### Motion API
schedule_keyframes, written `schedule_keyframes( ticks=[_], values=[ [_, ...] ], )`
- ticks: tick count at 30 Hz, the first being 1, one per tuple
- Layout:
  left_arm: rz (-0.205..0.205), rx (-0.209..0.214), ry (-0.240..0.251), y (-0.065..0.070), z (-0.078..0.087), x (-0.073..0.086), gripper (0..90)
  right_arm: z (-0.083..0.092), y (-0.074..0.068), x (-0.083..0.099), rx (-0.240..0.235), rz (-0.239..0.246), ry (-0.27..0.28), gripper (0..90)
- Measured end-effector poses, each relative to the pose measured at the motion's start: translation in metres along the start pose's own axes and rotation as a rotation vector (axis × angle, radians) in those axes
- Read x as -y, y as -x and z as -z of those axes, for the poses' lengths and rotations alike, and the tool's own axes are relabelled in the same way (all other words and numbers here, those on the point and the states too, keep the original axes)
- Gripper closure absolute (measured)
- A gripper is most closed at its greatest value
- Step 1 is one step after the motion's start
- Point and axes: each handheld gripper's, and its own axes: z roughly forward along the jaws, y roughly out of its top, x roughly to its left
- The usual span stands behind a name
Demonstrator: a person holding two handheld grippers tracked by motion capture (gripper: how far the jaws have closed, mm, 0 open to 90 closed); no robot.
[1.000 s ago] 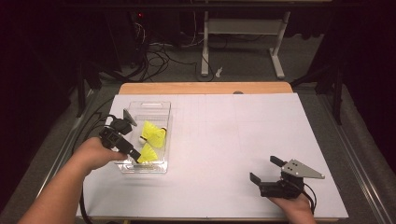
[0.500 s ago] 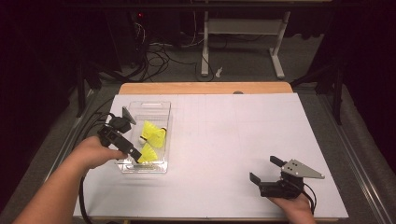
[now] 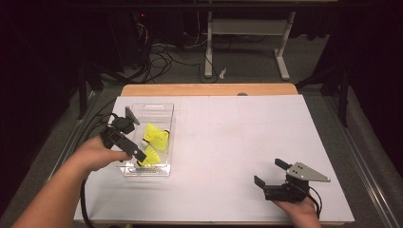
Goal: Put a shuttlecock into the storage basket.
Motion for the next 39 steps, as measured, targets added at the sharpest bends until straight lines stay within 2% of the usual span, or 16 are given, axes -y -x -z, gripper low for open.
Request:
schedule_keyframes(
  ticks=[5,6,7,8,9,10,13,16,20,22,26,30,35,37,38,39],
  values=[
    [-0.024,-0.025,0.003,0.003,-0.004,0.000,0.5,0.000,0.000,0.000,0.000,0.000,0.000,0.4],
    [-0.013,-0.021,0.011,0.004,-0.004,0.000,0.5,0.000,0.000,0.000,-0.001,0.001,0.000,0.4],
    [0.039,-0.005,0.006,0.008,-0.002,0.002,0.6,0.000,0.000,0.000,-0.001,0.001,0.000,0.4],
    [0.042,-0.006,0.029,0.009,-0.003,0.003,0.8,0.000,0.000,0.000,-0.001,0.001,0.001,0.4],
    [0.014,-0.009,0.064,0.008,-0.005,0.003,0.9,0.000,0.000,0.000,-0.001,0.001,0.001,0.4],
    [0.008,-0.011,0.086,0.009,-0.007,0.005,0.8,0.000,0.000,0.000,-0.001,0.001,0.001,0.4],
    [-0.007,-0.029,0.125,0.012,-0.018,0.009,0.6,0.000,0.000,0.000,-0.001,0.001,0.001,0.4],
    [-0.018,-0.015,0.160,0.012,-0.026,0.014,0.6,0.000,-0.001,0.000,-0.001,0.004,0.000,0.4],
    [-0.041,0.007,0.271,0.013,-0.029,0.023,0.5,0.000,-0.001,0.000,-0.001,0.005,0.000,0.4],
    [-0.060,-0.005,0.308,0.013,-0.031,0.027,0.5,0.000,-0.001,0.000,0.000,0.004,0.000,0.4],
    [-0.064,0.015,0.405,0.013,-0.033,0.036,0.2,0.000,-0.002,-0.001,0.000,0.007,0.002,0.4],
    [-0.093,-0.012,0.495,0.023,-0.038,0.049,0.2,0.001,-0.001,-0.001,0.005,0.007,0.006,0.4],
    [-0.074,0.021,0.607,0.024,-0.048,0.064,0.1,0.000,-0.001,0.000,0.007,0.004,0.006,0.4],
    [-0.059,0.011,0.667,0.022,-0.052,0.070,0.1,0.000,-0.002,0.000,0.007,0.007,0.006,0.4],
    [-0.050,0.036,0.689,0.019,-0.053,0.072,0.2,0.000,-0.002,0.000,0.007,0.008,0.006,0.4],
    [-0.046,0.037,0.718,0.018,-0.054,0.076,0.1,0.000,-0.002,0.000,0.007,0.009,0.004,0.4]
  ],
)
